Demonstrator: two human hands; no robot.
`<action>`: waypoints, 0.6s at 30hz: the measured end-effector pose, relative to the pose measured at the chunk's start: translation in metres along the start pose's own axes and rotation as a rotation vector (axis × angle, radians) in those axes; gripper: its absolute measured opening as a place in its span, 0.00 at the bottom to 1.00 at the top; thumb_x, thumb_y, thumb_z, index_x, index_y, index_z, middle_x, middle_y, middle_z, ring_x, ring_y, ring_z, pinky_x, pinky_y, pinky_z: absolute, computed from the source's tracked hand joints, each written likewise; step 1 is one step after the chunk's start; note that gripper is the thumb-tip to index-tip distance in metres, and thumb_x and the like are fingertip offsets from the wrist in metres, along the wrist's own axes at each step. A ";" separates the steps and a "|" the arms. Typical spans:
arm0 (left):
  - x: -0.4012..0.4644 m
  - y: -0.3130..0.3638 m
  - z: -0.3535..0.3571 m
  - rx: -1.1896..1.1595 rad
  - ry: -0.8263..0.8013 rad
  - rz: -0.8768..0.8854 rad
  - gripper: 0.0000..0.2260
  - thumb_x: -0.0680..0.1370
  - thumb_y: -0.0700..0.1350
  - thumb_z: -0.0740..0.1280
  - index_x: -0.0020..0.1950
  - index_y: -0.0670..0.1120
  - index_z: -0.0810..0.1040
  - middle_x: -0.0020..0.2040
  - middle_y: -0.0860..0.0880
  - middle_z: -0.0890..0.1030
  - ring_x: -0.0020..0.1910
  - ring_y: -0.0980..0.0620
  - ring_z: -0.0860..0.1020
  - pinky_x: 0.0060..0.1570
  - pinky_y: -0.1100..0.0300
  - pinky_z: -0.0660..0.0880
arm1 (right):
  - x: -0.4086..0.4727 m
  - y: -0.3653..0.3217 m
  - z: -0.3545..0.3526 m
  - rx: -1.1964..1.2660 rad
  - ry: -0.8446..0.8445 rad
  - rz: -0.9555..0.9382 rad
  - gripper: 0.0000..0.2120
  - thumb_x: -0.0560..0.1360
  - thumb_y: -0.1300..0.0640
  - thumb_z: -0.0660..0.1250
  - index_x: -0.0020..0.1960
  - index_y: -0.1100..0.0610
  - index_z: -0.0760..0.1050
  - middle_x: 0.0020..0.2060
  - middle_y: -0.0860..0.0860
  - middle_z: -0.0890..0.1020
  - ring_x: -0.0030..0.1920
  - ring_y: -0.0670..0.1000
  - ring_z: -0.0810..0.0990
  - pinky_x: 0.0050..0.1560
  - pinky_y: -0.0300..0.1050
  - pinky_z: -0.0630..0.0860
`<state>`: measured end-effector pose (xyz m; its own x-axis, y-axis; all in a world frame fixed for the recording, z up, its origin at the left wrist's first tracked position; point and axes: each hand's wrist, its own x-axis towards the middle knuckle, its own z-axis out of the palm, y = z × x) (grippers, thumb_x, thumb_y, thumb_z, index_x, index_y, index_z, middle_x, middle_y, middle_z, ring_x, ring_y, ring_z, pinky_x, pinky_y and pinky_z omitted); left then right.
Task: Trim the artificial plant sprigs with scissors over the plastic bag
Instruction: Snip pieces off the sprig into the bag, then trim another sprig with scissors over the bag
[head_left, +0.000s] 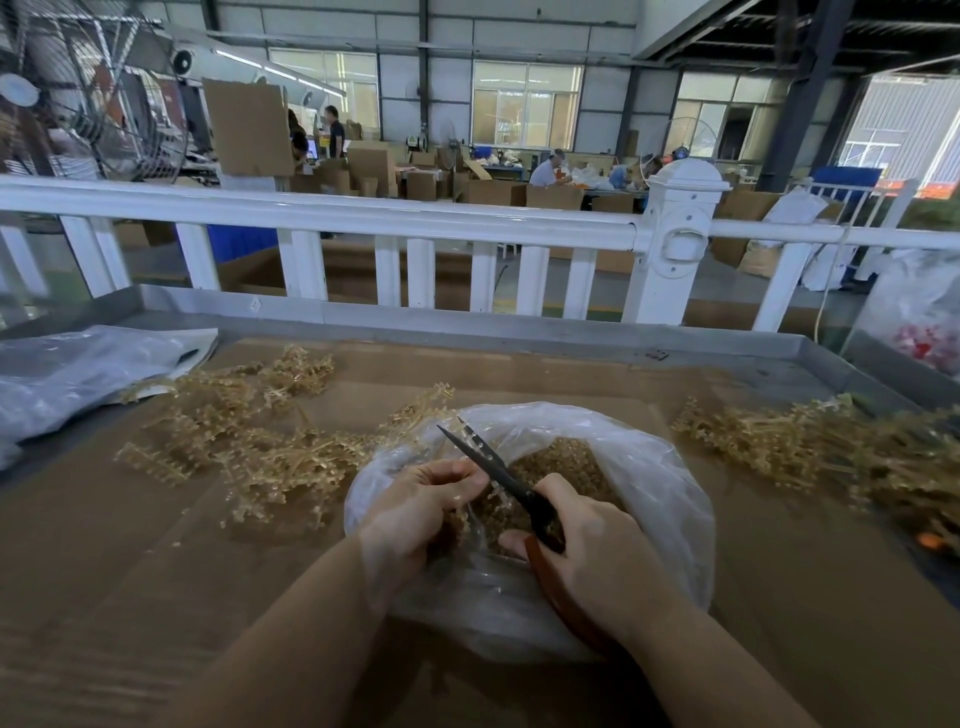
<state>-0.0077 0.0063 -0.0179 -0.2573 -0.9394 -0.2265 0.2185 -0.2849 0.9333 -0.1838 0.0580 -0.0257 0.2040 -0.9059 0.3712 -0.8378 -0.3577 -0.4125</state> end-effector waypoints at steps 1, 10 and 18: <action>0.000 0.000 0.000 -0.006 -0.005 -0.004 0.08 0.66 0.40 0.72 0.44 0.41 0.83 0.46 0.41 0.83 0.48 0.43 0.80 0.58 0.48 0.75 | 0.000 0.001 0.000 -0.005 0.005 -0.004 0.14 0.74 0.38 0.63 0.50 0.47 0.68 0.37 0.43 0.77 0.37 0.42 0.75 0.38 0.33 0.71; 0.000 -0.001 -0.003 -0.053 -0.018 0.000 0.11 0.66 0.44 0.73 0.47 0.42 0.83 0.44 0.43 0.84 0.43 0.45 0.81 0.48 0.50 0.78 | 0.001 0.001 0.001 -0.018 0.047 -0.014 0.12 0.75 0.39 0.64 0.48 0.43 0.64 0.32 0.39 0.74 0.31 0.38 0.72 0.31 0.29 0.67; 0.001 0.001 0.000 -0.116 0.040 0.019 0.11 0.66 0.46 0.71 0.45 0.44 0.82 0.39 0.48 0.84 0.38 0.52 0.81 0.32 0.61 0.75 | 0.000 -0.001 0.001 -0.021 0.053 -0.009 0.12 0.74 0.39 0.64 0.47 0.44 0.64 0.29 0.38 0.70 0.29 0.36 0.71 0.34 0.27 0.68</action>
<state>-0.0078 0.0051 -0.0177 -0.2151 -0.9510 -0.2221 0.3313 -0.2850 0.8995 -0.1821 0.0579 -0.0263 0.1848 -0.8894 0.4182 -0.8465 -0.3603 -0.3920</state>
